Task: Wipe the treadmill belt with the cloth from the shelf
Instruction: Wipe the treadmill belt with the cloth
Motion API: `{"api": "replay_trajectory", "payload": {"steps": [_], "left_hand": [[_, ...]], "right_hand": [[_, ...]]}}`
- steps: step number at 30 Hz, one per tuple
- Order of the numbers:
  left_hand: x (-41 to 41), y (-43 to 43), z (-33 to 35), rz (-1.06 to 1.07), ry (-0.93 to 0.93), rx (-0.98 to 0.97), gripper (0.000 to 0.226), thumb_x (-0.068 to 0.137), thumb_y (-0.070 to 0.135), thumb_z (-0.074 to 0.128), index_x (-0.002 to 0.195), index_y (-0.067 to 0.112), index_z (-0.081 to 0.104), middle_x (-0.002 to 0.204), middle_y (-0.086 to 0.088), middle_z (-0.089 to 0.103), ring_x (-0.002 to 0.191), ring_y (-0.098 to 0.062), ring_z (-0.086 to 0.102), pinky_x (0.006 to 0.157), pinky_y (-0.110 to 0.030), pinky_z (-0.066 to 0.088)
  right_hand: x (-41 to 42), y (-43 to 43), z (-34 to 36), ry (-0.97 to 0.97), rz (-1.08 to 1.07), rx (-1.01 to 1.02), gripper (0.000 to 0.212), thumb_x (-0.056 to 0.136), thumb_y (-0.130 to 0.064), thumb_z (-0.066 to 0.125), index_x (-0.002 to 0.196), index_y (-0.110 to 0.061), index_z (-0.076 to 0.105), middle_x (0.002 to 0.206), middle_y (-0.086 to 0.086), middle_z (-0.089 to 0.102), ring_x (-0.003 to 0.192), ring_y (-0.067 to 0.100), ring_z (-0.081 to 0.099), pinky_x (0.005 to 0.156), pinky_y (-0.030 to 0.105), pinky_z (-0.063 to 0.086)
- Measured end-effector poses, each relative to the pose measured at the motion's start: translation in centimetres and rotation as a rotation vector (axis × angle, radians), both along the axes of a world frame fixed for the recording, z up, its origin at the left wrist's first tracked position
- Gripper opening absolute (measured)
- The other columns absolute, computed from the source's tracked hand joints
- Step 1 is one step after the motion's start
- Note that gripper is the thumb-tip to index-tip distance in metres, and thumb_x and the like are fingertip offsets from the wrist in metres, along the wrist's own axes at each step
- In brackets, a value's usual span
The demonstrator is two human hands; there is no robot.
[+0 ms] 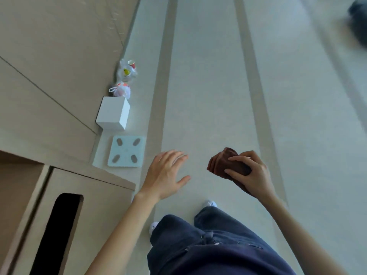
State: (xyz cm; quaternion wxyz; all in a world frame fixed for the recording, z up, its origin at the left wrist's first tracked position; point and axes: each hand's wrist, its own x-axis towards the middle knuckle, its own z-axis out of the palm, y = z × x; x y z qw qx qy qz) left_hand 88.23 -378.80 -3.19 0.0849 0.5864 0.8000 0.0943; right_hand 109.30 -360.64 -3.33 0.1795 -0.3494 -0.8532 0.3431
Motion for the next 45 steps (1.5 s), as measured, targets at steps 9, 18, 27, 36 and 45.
{"api": "replay_trajectory", "payload": {"steps": [9, 18, 27, 36, 45], "left_hand": [[5.1, 16.1, 0.1, -0.235, 0.05, 0.028, 0.06, 0.085, 0.053, 0.038, 0.13, 0.018, 0.056, 0.131, -0.006, 0.057, 0.124, -0.027, 0.05, 0.106, -0.047, 0.036], [8.2, 26.6, -0.4, -0.435, 0.056, -0.035, 0.059, 0.088, 0.051, 0.034, 0.134, 0.019, 0.053, 0.135, -0.009, 0.054, 0.127, -0.03, 0.046, 0.107, -0.05, 0.034], [6.4, 36.9, -2.6, -0.634, 0.027, 0.015, 0.052, 0.085, 0.049, 0.04, 0.122, 0.019, 0.063, 0.12, -0.004, 0.063, 0.113, -0.025, 0.058, 0.096, -0.043, 0.045], [1.4, 52.1, -0.6, -0.702, 0.154, 0.131, 0.055, 0.085, 0.051, 0.035, 0.116, 0.017, 0.066, 0.11, -0.008, 0.066, 0.104, -0.028, 0.061, 0.091, -0.046, 0.048], [1.8, 59.1, -1.6, -0.72, 0.071, 0.059, 0.053, 0.088, 0.049, 0.033, 0.118, 0.018, 0.064, 0.113, -0.006, 0.066, 0.105, -0.026, 0.06, 0.092, -0.045, 0.047]], "right_hand": [[9.7, 9.6, 0.7, 0.076, -0.309, -0.019, 0.03, 0.069, -0.033, 0.082, 0.097, -0.035, 0.07, 0.096, -0.01, 0.056, 0.09, 0.012, 0.058, 0.08, 0.027, 0.047], [13.3, 13.5, 0.5, 0.068, -0.564, -0.053, 0.031, 0.07, -0.025, 0.085, 0.098, -0.029, 0.073, 0.095, -0.009, 0.057, 0.087, 0.009, 0.058, 0.081, 0.018, 0.043], [12.0, 19.4, -0.8, 0.026, -0.723, -0.074, 0.03, 0.07, -0.036, 0.081, 0.099, -0.032, 0.073, 0.094, -0.011, 0.056, 0.087, 0.01, 0.059, 0.077, 0.03, 0.048], [7.4, 31.4, 2.6, 0.018, -0.799, 0.005, 0.03, 0.072, -0.025, 0.083, 0.1, -0.029, 0.073, 0.095, -0.011, 0.056, 0.086, 0.007, 0.056, 0.075, 0.014, 0.04], [5.5, 38.8, 2.2, 0.054, -0.849, -0.05, 0.029, 0.073, -0.025, 0.082, 0.1, -0.028, 0.073, 0.095, -0.009, 0.057, 0.086, 0.004, 0.056, 0.079, 0.013, 0.041]]}}
